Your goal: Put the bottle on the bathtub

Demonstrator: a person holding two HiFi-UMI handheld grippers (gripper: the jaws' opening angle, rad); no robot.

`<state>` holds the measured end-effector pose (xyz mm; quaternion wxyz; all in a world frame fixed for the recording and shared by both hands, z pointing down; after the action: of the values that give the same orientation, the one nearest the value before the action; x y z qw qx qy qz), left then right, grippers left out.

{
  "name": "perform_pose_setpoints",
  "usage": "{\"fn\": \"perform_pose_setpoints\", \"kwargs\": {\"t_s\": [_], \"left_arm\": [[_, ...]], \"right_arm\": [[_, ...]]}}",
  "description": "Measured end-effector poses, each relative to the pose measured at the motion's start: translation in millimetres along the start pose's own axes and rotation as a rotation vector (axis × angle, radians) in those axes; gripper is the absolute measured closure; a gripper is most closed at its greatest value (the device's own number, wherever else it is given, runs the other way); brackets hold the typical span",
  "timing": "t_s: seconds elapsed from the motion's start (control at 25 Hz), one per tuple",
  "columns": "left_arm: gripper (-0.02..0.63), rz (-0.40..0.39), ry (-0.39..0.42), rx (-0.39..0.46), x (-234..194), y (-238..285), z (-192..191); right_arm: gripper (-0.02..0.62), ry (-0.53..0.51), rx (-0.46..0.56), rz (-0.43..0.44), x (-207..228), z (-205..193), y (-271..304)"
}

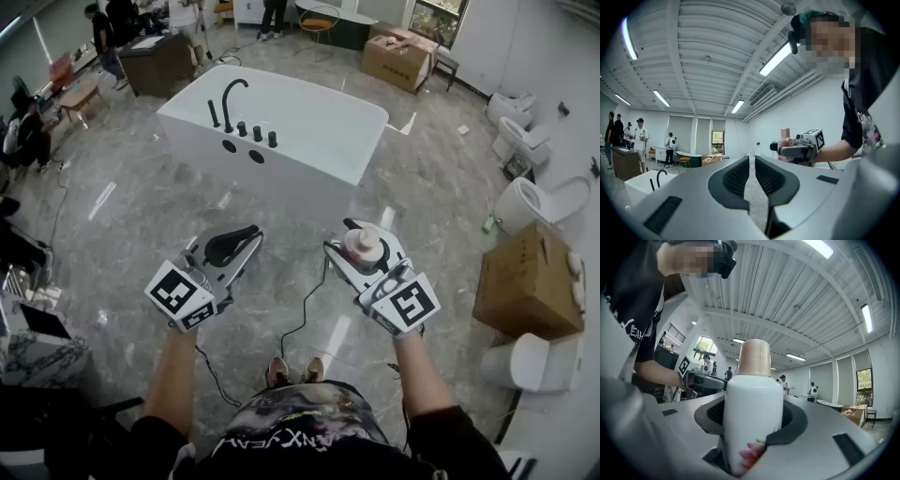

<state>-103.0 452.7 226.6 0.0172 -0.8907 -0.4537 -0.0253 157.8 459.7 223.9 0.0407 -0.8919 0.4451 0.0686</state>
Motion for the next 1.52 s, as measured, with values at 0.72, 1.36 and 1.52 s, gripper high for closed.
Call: {"fn": "perform_pose_setpoints", "kwargs": {"t_s": [0.72,1.36,1.52], "left_arm": [[0.555,-0.005,-0.004,-0.004,1.4,6.4,-7.2],[0.555,0.031,0.013,-0.015,26.5,51.7,3.3],[0.555,0.051,0.021,-0.014,30.1,44.7,-4.0]], "right_arm": [[0.394,0.006,0.043,-0.003,5.3,-6.1,-0.2],[0.394,0.000,0.034,0.029,45.9,-9.3,-35.8],[0.394,-0.009,0.063,0.030,42.3,-16.1,-34.3]]}}
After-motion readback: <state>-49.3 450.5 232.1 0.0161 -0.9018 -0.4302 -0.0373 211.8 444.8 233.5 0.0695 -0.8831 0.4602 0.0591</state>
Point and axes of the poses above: the fingertips, and each gripper's own axes: y forward along the fingers, x to its right, z out of its top, the point moved 9 cm from there along -y, backward along the fingers
